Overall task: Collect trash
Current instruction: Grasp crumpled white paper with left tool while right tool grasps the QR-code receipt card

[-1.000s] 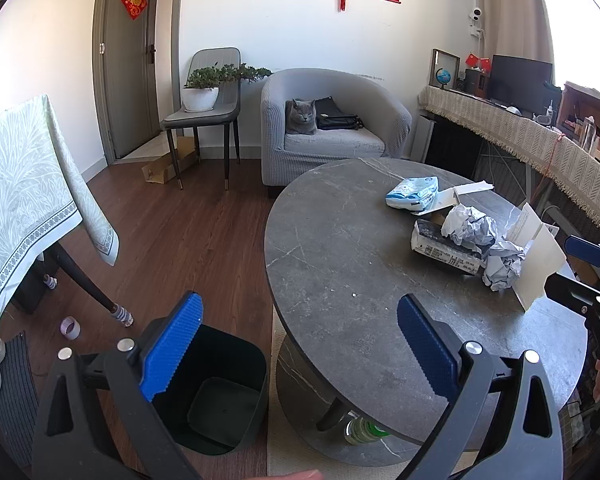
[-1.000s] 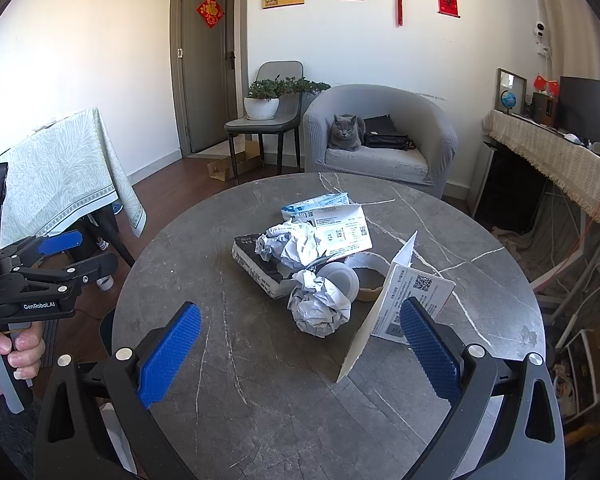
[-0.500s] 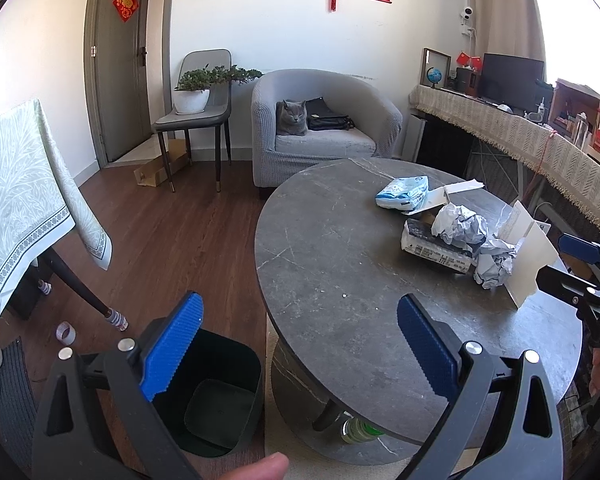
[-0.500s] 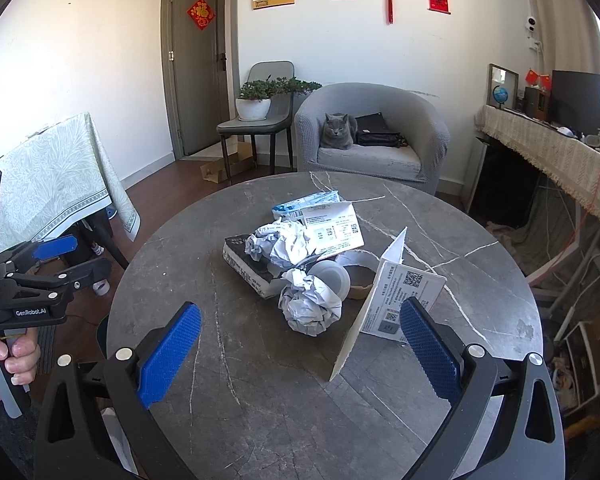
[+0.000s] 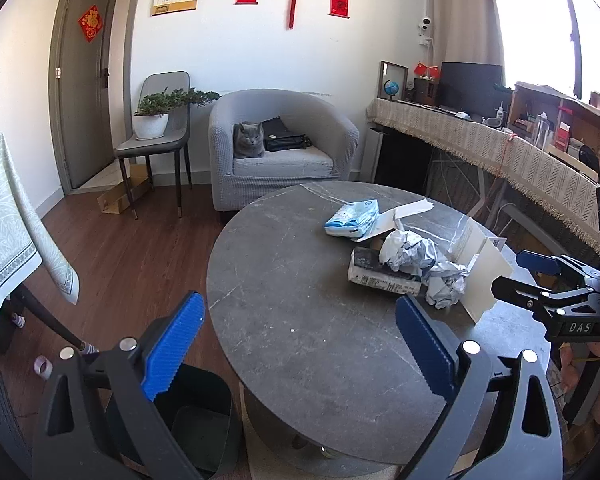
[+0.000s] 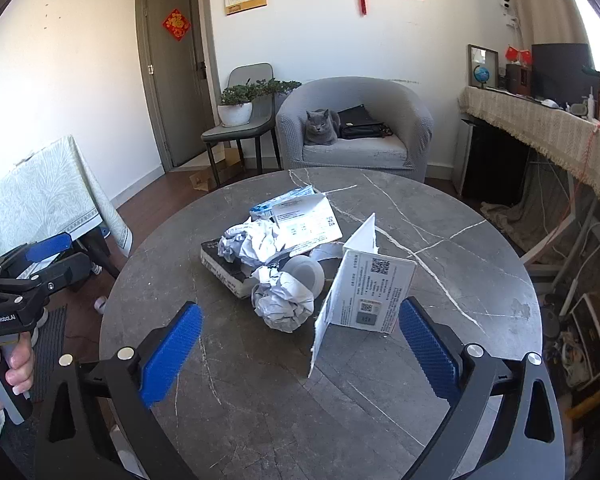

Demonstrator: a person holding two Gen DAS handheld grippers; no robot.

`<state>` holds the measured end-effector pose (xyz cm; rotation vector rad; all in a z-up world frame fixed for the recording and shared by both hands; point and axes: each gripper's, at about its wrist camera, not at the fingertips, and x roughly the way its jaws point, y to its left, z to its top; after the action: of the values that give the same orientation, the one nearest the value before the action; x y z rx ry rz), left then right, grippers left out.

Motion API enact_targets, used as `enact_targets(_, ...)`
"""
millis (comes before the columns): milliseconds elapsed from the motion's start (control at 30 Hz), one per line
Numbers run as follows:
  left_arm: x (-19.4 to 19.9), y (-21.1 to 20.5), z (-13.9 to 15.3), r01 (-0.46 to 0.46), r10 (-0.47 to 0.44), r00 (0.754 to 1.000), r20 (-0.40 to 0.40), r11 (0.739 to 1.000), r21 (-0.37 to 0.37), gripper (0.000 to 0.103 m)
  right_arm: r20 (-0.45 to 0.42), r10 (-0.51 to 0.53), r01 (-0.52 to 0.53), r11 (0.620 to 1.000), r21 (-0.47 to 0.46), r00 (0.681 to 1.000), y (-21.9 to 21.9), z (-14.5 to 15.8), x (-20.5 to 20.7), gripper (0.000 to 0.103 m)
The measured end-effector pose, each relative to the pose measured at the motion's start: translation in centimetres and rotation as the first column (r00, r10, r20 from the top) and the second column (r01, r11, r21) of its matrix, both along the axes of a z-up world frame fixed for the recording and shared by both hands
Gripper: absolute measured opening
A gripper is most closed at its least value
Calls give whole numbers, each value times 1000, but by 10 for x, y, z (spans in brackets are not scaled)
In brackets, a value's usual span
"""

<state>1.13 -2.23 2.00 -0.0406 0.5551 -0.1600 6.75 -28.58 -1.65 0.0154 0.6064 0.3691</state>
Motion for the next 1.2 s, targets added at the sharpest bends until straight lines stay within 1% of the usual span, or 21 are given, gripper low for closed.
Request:
enact_targets(33,2,-2,1,14,-14,1000,-1,1000,-5,89,-3,-7,7,1000,6,1000,-3,0,1,96)
enact_targets(100,10,-8,3,36,-36,999,3,999,0,85,-10,-18,18,1000,8,1000,-7,-2,3,91)
enact_targets(200,21,-20,11,71,-72,997,37,997,15,85,-35,-30,31,999,11,999,-9,-7,7,79)
enact_targets(267,30,-26,15,96,-97,994,44,995,11,81,-47,-31,32,999,4,998,-7,-9,9,76)
enact_targets(333,41,-32,15,121,-121,992,34,993,0,77,-53,-27,28,1000,4,998,-6,-10,11,72)
enact_targets(467,57,-40,14,125,-125,992,23,992,-2,73,-58,-49,50,999,14,997,-5,-12,16,64)
enact_targets(533,62,-43,12,144,-143,990,12,990,-4,68,-63,-67,69,997,27,996,-7,-12,19,63)
enact_targets(600,67,-46,9,164,-164,986,4,986,-3,65,-66,-81,84,996,40,995,-10,-12,22,63)
enact_targets(633,68,-47,7,175,-175,985,-2,985,-3,62,-72,-85,88,995,46,994,-12,-11,26,63)
enact_targets(700,73,-52,2,212,-212,977,-14,977,9,59,-79,-89,93,994,58,993,-14,-12,29,59)
enact_targets(767,77,-57,-4,243,-243,970,-32,970,22,56,-95,-84,90,994,62,992,-14,-14,33,50)
enact_targets(800,80,-59,-7,260,-259,965,-42,965,21,54,-103,-84,91,994,62,991,-15,-15,34,49)
enact_targets(933,86,-64,-12,308,-307,949,-67,951,7,53,-137,-78,90,992,89,988,-19,-21,42,39)
enact_targets(1067,92,-74,-18,326,-324,942,-86,945,5,54,-140,-69,82,993,87,988,-22,-23,44,27)
enact_targets(1100,93,-77,-19,331,-329,940,-89,944,3,55,-141,-67,80,993,89,988,-23,-23,44,25)
enact_targets(1167,95,-80,-20,338,-338,937,-91,941,-6,58,-143,-66,79,993,90,988,-26,-23,45,17)
enact_targets(1200,96,-82,-20,342,-341,936,-89,940,-13,59,-143,-67,80,993,90,987,-27,-23,45,16)
